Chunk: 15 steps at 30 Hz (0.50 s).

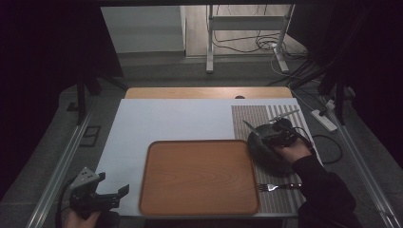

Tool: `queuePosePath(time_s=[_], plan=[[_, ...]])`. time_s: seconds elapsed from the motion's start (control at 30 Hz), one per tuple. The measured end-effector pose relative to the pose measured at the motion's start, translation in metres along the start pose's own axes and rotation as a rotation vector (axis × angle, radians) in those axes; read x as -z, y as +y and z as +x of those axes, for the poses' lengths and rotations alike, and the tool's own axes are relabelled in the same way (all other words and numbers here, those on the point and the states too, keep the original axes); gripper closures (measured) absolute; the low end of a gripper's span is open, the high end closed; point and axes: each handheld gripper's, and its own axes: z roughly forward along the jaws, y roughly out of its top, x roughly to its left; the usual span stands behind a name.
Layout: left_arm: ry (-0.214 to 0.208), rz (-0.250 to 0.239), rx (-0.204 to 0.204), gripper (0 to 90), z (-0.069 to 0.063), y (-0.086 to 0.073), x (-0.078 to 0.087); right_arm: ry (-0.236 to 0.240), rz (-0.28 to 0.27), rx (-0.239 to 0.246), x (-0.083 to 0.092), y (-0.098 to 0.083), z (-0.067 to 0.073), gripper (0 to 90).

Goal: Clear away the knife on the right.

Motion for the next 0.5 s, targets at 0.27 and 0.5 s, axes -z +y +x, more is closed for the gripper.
queuePosePath(time_s=[0.27,0.5], plan=[[0.001,0.001,0.001,1.7,0.0,0.0,0.0,0.018,-0.005,0.02,0.005,-0.008,0.019,77.3],[0.001,0.001,0.002,1.7,0.0,0.0,0.0,0.026,-0.008,0.045,0.009,-0.015,0.04,77.3]])
